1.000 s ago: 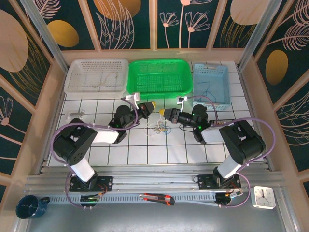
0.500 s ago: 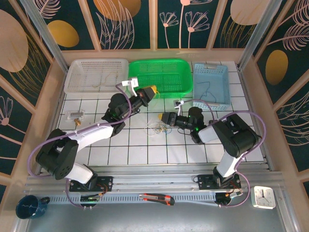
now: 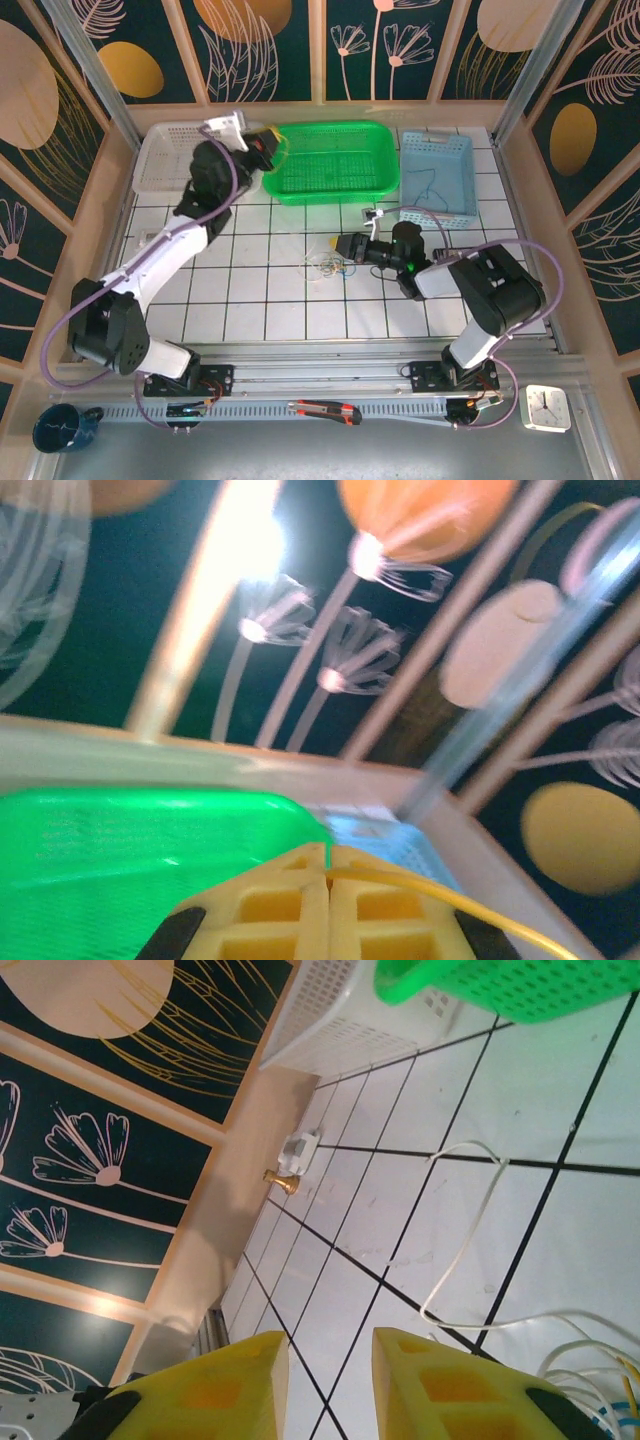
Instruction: Untangle the cables
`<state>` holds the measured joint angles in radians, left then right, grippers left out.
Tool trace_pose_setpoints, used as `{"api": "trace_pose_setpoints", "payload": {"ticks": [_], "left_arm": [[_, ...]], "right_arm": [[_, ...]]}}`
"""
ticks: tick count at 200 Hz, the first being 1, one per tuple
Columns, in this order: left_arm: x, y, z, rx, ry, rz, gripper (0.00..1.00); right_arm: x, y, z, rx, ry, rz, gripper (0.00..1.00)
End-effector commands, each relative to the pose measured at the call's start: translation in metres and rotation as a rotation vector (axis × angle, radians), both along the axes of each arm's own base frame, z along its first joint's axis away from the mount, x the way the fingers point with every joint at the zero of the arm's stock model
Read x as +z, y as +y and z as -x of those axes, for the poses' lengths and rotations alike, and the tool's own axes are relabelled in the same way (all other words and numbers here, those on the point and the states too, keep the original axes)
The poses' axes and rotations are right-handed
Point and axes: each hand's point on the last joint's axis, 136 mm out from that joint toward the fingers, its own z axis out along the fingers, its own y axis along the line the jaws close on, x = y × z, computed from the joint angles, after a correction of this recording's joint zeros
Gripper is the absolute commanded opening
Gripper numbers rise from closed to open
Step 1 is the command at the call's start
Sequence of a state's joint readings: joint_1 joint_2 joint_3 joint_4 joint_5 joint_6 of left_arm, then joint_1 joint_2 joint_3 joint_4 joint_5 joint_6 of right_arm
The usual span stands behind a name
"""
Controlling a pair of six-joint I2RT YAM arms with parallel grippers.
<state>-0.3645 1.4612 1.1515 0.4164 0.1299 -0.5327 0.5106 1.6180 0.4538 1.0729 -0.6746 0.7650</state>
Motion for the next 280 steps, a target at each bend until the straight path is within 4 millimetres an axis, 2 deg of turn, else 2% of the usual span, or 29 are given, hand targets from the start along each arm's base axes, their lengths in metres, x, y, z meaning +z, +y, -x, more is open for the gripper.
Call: {"api": "trace_pose_setpoints", "payload": {"ticks": [1,16,40,50,77,100,114,120,137,164,210,229,280], "left_arm": [[-0.018,0.039,-0.034,0.108,0.070,-0.089,0.00],[-0.025,0.067,-0.059,0.168,0.099,-0.094,0.00],[-0.046,0.103,-0.094,0.251,0.166,-0.113,0.00],[-0.071,0.116,-0.111,0.276,0.220,-0.125,0.00],[-0.115,0.148,-0.141,0.317,0.325,-0.139,0.00],[-0.147,0.163,-0.158,0.323,0.409,-0.168,0.00],[-0.156,0.165,-0.167,0.316,0.442,-0.205,0.00],[-0.160,0.164,-0.168,0.309,0.457,-0.215,0.06],[-0.157,0.163,-0.171,0.300,0.459,-0.216,0.52],[-0.143,0.162,-0.169,0.299,0.438,-0.202,0.98],[-0.113,0.156,-0.161,0.268,0.397,-0.182,0.99],[-0.102,0.151,-0.155,0.243,0.383,-0.158,0.99],[-0.072,0.134,-0.123,0.171,0.355,-0.048,0.99]], "right_arm": [[0.020,-0.001,-0.007,-0.023,-0.072,0.031,0.38],[0.025,-0.003,-0.008,-0.038,-0.082,0.051,0.44],[0.030,-0.010,-0.009,-0.072,-0.084,0.098,0.49],[0.031,-0.014,-0.010,-0.093,-0.080,0.125,0.49],[0.027,-0.029,-0.014,-0.171,-0.063,0.223,0.49],[0.026,-0.040,-0.014,-0.213,-0.061,0.287,0.50],[0.026,-0.044,-0.013,-0.226,-0.059,0.314,0.49],[0.027,-0.044,-0.013,-0.227,-0.061,0.320,0.49],[0.029,-0.045,-0.014,-0.230,-0.063,0.336,0.49],[0.034,-0.043,-0.017,-0.231,-0.072,0.349,0.50],[0.030,-0.045,-0.022,-0.259,-0.073,0.416,0.49],[0.025,-0.040,-0.015,-0.250,-0.075,0.452,0.49],[0.009,-0.042,-0.004,-0.243,-0.042,0.494,0.46]]}}
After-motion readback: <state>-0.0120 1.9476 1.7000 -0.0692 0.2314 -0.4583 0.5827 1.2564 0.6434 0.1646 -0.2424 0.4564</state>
